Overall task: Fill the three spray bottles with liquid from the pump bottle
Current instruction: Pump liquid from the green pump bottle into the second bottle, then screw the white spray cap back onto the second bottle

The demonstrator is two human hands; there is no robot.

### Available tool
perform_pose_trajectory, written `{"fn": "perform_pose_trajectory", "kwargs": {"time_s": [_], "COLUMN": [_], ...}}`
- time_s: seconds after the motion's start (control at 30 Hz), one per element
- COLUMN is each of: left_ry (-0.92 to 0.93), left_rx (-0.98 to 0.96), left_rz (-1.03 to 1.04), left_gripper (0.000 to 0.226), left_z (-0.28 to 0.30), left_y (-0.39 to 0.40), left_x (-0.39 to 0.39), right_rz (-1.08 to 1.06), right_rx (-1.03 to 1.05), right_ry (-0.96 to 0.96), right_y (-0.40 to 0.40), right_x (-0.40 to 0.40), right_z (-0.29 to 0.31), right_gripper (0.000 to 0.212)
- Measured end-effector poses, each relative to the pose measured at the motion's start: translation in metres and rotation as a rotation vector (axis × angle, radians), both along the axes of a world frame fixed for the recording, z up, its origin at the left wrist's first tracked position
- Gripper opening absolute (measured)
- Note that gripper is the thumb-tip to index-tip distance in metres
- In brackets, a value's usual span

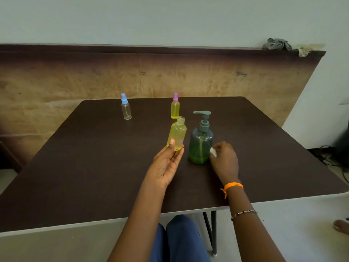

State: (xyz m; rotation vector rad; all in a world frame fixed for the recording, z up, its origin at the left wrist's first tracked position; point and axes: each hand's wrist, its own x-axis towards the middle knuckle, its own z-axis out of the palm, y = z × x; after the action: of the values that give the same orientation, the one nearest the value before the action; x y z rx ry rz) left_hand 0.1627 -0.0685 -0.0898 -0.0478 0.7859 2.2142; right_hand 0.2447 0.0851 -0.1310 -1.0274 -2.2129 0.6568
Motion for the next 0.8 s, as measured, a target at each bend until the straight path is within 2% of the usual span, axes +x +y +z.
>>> {"fn": "perform_pose_trajectory", "kwargs": {"time_s": [0.2, 0.33, 0.43, 0.57, 0.67, 0.8], "left_ry": [-0.014, -0.011, -0.004, -0.006, -0.003, -0.012], "left_rx": [0.020, 0.036, 0.045, 0.047, 0.054, 0.067], "left_rz": [0.010, 0.007, 0.001, -0.008, -0.016, -0.008], "left_gripper": [0.014, 0.014, 0.015, 0.017, 0.019, 0.024], "left_z": [0.007, 0.013, 0.016, 0.019, 0.020, 0.024], "left_y": [-0.001, -0.001, 0.000, 0.000, 0.000, -0.002], "left_x": [0.001, 0.005, 0.007, 0.008, 0.009, 0.010], "right_rz": [-0.057, -0.133, -0.130, -0.034, 0.076, 0.176], "right_rx": [-0.105, -0.248, -0.239, -0.295, -0.358, -0.350], "right_ry": [0.142, 0.376, 0.563, 0.819, 0.877, 0.836], "right_y": [0.005, 0.005, 0.005, -0.002, -0.009, -0.016], "right_x": [0.008, 0.025, 0.036, 0.043, 0.044, 0.039], "right_z": [0.006, 0.042, 0.082, 0.122, 0.137, 0.145], "right_gripper": [0.014, 0.011, 0.005, 0.021, 0.025, 0.026]}}
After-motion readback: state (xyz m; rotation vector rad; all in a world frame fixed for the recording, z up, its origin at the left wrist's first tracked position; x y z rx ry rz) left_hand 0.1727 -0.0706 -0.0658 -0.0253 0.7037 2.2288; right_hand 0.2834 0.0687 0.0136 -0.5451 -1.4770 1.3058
